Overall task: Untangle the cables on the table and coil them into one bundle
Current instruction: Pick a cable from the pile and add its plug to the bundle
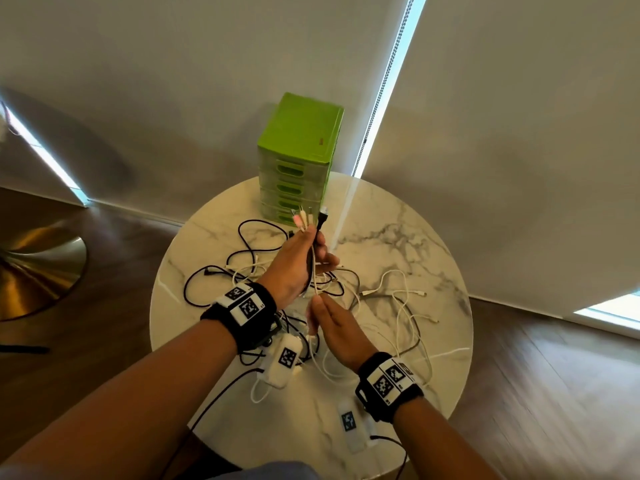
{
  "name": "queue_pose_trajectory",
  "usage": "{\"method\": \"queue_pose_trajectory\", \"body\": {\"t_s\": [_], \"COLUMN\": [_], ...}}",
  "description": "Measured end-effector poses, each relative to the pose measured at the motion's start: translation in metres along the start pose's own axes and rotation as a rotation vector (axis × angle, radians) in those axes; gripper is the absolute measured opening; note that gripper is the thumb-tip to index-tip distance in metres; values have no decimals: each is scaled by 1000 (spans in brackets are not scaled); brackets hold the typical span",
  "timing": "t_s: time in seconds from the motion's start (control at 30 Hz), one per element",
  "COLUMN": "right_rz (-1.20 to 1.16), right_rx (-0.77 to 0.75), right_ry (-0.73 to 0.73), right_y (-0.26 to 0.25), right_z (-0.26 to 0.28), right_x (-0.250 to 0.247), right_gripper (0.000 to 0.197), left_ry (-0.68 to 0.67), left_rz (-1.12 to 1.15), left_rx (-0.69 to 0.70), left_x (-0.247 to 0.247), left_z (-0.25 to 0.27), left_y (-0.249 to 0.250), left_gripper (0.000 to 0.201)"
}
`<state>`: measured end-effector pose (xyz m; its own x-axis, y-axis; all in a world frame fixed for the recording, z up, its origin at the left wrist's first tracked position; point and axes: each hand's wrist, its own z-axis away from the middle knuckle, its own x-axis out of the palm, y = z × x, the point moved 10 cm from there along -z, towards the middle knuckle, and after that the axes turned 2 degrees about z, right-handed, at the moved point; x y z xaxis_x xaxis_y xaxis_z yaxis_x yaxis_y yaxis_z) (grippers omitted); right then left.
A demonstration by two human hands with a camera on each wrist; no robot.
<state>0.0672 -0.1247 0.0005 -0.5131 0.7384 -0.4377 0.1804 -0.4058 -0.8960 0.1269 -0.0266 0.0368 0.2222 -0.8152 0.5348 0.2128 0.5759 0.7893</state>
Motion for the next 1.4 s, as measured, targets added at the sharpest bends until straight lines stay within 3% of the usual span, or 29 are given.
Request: {"method": "queue_pose_trajectory", "body": {"t_s": [0.13,0.27,0.37,0.47,0.57,0.7,0.87,1.0,1.1,1.27,1.4], "right_rz": [2,250,369,331,250,215,211,265,171,93,204], "right_rx": [93,256,326,220,144,3,-64,-67,17,195,268], "right_ry": [-76,-172,-80,160,310,192,60,-21,-34,-183,-86], "right_y": [31,76,80,38,-7,-61,-75,-65,-42,37,87], "right_z": [-1,4,-5,-30,-43,-50,-49,-38,-33,8,34], "right_x": [14,9,-14,-43,-61,-38,-22,-13,-14,-6,-36], "right_gripper": [58,56,47,42,45,36,27,28,41,48,54], "left_ry": [-32,9,43,50,23,-26,-15,-66,-98,31,41], "left_rz": [38,87,72,-231,-433,-483,-545,-470,-312,25,99], "left_rx": [57,172,211,198,33,-109,-45,-33,-12,156,256], "left_x": [-12,-38,-55,-58,-56,-41,-23,-10,-5,-30,-45], "left_z": [1,0,-1,5,9,10,11,6,3,-6,-8], "left_y": [40,103,129,113,65,21,29,30,34,105,146], "left_gripper": [36,37,31,29,28,39,40,40,37,36,35]}}
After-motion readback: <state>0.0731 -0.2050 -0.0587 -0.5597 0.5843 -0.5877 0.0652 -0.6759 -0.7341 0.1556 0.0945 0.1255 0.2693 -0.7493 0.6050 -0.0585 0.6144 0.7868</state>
